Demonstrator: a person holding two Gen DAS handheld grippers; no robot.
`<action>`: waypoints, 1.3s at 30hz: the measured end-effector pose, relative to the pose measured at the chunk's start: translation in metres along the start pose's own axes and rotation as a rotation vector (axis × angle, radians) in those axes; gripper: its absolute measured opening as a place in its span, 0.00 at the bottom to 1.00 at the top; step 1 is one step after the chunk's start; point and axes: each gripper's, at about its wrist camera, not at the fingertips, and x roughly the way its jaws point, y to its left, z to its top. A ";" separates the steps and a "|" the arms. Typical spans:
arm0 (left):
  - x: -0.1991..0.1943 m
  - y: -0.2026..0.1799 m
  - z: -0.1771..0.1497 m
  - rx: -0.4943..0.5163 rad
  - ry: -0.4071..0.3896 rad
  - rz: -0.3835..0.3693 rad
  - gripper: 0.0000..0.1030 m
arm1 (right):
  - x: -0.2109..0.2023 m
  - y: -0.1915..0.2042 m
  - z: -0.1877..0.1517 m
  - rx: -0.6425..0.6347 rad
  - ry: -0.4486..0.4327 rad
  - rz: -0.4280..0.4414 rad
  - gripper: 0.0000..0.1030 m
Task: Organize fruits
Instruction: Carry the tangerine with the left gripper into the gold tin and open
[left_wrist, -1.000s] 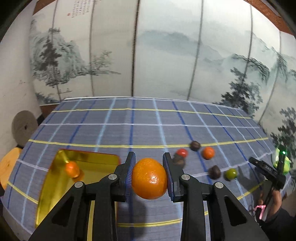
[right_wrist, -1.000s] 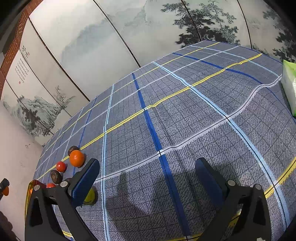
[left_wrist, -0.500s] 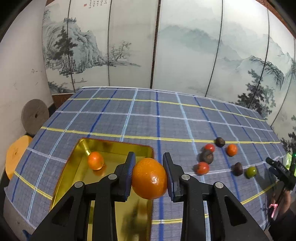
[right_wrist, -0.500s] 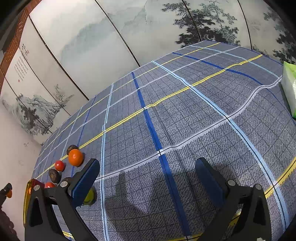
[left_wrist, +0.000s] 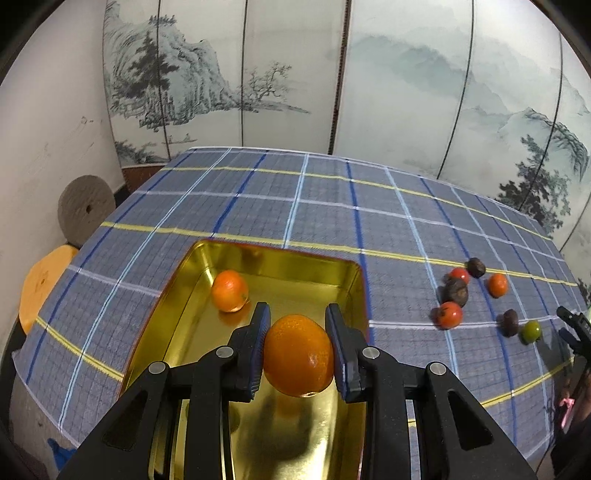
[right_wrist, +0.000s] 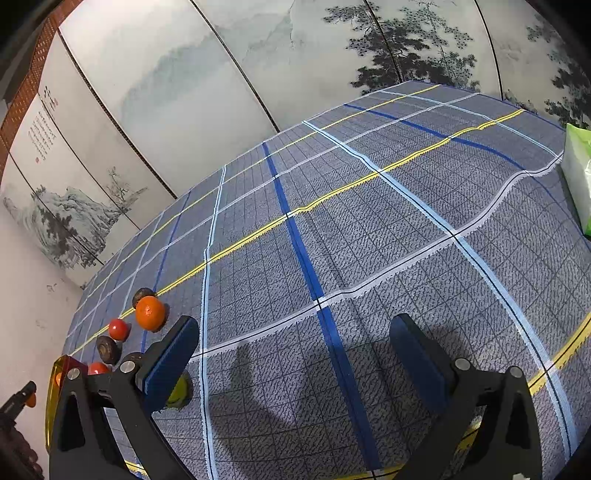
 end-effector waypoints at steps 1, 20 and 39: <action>0.002 0.001 -0.002 -0.003 0.005 0.002 0.31 | 0.000 0.000 0.000 0.000 0.000 0.000 1.00; 0.027 0.002 -0.016 -0.010 0.089 0.011 0.31 | 0.000 0.001 0.000 0.000 0.001 -0.002 1.00; 0.047 0.007 -0.030 -0.016 0.166 0.023 0.31 | 0.001 0.001 0.000 -0.002 0.002 -0.006 1.00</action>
